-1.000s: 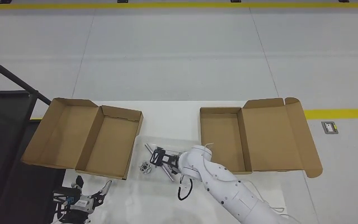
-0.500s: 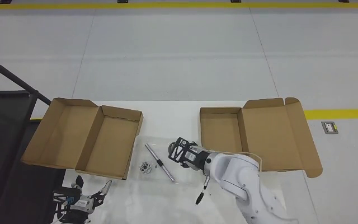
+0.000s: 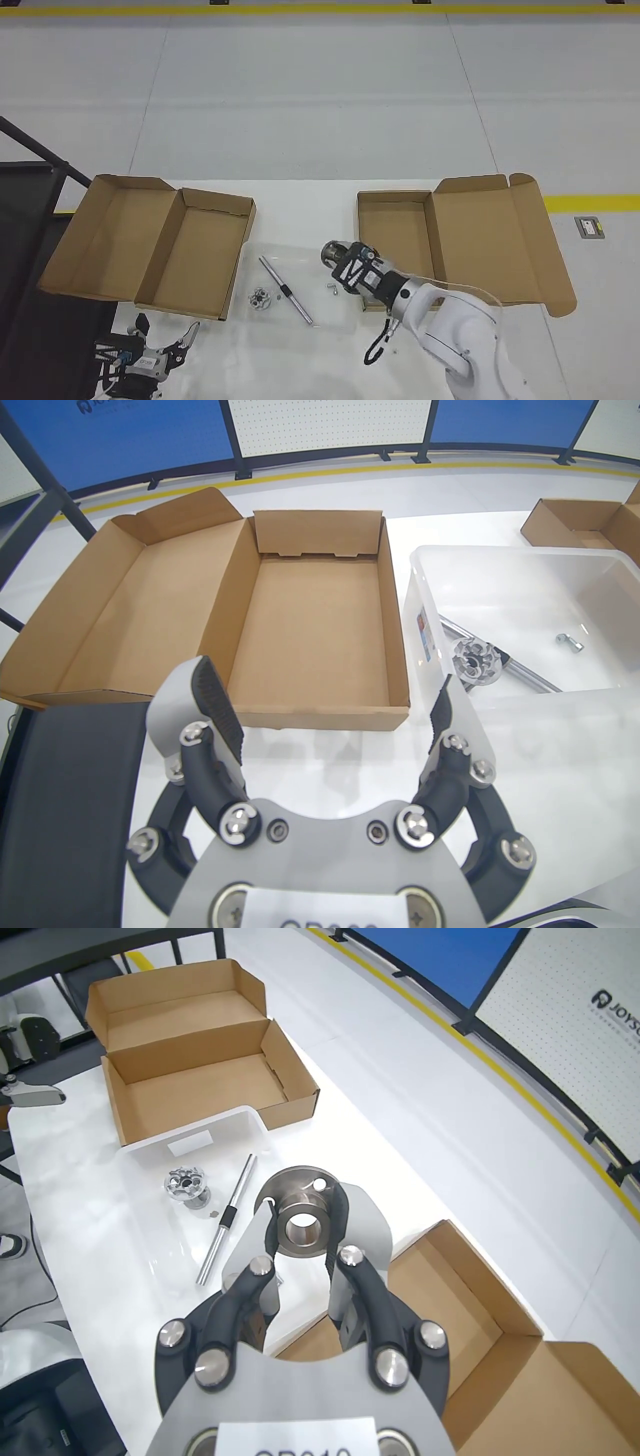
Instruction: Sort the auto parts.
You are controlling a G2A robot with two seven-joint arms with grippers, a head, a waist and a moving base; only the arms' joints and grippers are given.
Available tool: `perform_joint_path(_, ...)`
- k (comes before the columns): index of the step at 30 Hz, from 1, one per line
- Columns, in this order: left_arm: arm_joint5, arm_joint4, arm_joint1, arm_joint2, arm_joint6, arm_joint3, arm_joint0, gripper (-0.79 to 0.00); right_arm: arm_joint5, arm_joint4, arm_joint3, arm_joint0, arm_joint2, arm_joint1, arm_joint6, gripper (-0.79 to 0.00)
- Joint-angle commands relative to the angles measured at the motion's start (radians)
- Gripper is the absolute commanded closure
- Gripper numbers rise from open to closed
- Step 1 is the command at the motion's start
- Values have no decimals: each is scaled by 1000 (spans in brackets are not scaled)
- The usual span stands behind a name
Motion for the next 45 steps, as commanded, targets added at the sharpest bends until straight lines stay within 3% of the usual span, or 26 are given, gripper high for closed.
perform_joint_path(1,0,0,0,0,0,0,0,-785,78,53,28,23,7,-6,-64,0)
perform_joint_path(5,0,0,0,0,0,0,0,-785,104,159,80,43,59,-7,-175,0)
perform_joint_path(9,0,0,0,0,0,0,0,-785,219,206,133,62,100,-11,-203,0)
perform_joint_path(12,0,0,0,0,0,0,0,-785,299,157,213,116,90,-14,-134,0)
perform_joint_path(14,0,0,0,0,0,0,0,-785,291,168,288,171,66,-18,-97,0)
perform_joint_path(21,0,0,0,0,0,0,0,-785,406,18,653,388,-9,-36,79,0)
perform_joint_path(26,0,0,0,0,0,0,0,-785,477,-57,844,484,-80,-57,161,0)
perform_joint_path(38,0,0,0,0,0,0,0,-785,465,-6,1118,611,-143,-101,239,0)
perform_joint_path(39,0,0,0,0,0,0,0,-785,461,-2,1131,618,-146,-104,244,-179)
perform_joint_path(41,0,0,0,0,0,0,0,-785,459,5,1154,630,-151,-109,244,-339)
perform_joint_path(45,0,0,0,0,0,0,0,-785,476,14,1172,643,-150,-115,219,-431)
